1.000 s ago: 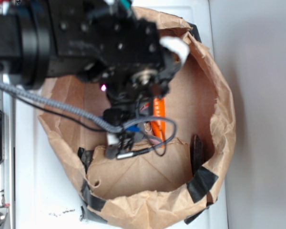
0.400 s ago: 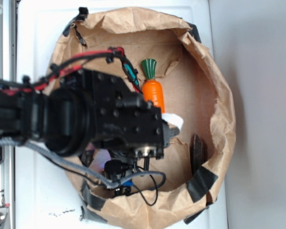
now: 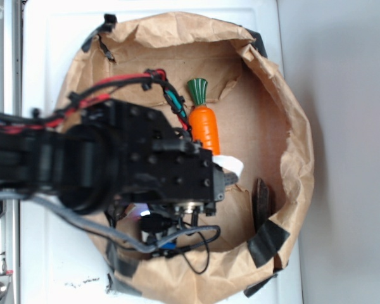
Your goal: Grab the gray animal.
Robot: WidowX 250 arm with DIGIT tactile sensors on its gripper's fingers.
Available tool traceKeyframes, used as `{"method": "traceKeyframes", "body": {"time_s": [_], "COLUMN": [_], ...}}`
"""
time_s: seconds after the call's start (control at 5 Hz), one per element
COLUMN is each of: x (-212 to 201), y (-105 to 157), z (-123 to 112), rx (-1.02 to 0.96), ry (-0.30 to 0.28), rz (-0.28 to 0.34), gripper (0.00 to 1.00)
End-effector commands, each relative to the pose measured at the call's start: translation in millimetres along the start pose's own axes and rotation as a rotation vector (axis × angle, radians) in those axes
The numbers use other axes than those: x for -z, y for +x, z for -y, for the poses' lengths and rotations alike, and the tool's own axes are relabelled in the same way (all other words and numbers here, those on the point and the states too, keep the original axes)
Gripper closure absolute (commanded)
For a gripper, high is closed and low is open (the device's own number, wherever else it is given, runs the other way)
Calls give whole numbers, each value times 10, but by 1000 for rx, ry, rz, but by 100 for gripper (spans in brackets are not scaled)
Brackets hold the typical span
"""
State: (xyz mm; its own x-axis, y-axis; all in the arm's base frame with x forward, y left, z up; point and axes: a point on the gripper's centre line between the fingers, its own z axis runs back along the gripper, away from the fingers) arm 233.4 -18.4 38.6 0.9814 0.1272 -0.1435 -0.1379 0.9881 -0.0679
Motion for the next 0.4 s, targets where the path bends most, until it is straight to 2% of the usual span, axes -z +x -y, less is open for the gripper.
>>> {"method": "traceKeyframes", "body": {"time_s": [0.0,0.2], "x": [-922,-1208], "y": [-61,-177], "z": [-271,-399], "rx": [12,-85], "ry": [-154,-108], "rz": [89,174], "gripper": [100,100]}}
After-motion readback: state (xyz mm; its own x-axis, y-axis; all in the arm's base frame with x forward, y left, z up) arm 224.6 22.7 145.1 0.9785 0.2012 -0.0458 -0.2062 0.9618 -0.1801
